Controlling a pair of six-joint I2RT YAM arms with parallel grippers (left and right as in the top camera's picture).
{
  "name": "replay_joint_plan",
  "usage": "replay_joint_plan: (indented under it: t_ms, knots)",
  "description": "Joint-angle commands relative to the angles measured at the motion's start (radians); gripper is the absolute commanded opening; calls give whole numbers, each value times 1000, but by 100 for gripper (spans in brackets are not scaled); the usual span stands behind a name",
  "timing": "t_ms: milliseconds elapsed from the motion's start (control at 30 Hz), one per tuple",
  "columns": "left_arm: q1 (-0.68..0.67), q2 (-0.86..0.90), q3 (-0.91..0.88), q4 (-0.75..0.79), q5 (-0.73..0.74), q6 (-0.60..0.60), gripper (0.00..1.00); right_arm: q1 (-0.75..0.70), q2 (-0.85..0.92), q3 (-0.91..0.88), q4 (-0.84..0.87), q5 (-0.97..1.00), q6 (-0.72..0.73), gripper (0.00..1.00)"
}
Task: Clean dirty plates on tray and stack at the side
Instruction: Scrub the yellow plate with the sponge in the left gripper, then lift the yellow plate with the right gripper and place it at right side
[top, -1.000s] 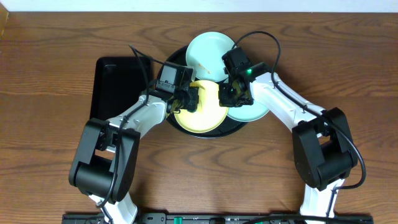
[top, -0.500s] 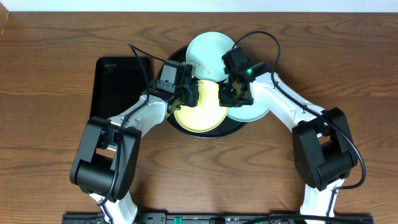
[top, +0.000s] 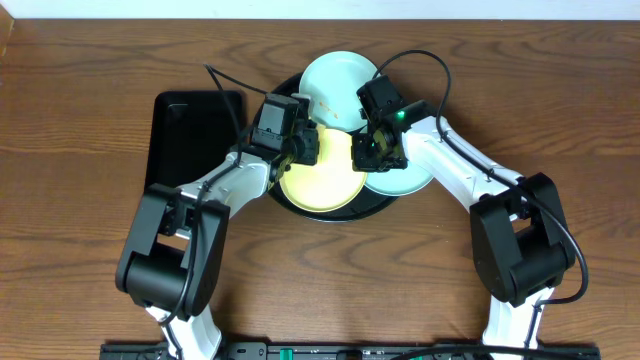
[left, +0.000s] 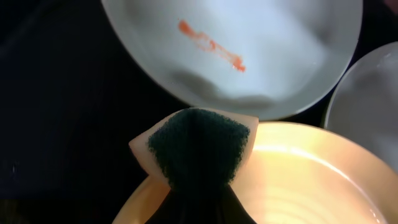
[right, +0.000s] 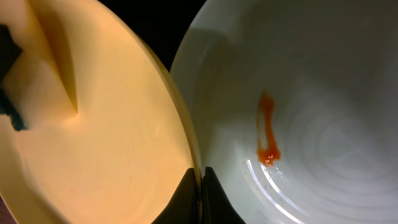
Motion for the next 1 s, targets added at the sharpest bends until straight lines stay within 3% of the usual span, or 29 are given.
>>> replay_joint_plan:
  t_ms: [0, 267, 433, 567, 667, 800, 967]
  knots:
    - [2, 17, -5, 41, -24, 31, 8, -3, 13, 2, 3, -16, -7, 1]
    - [3, -19, 5, 197, -42, 68, 8, -3, 13, 2, 9, -16, -7, 1]
    - [7, -182, 41, 228, -56, 68, 8, -3, 13, 2, 19, -16, -7, 1]
    - [8, -360, 46, 212, -186, 68, 8, -5, 12, 3, 25, -16, -7, 1]
    - [9, -489, 46, 122, -288, 68, 8, -5, 12, 17, 26, -16, -7, 1]
    - [30, -615, 46, -100, -313, 63, 8, -6, 2, 95, 7, -15, -57, 1]
    - [104, -670, 46, -426, -315, -61, 8, -5, -45, 271, -95, 73, -154, 1]
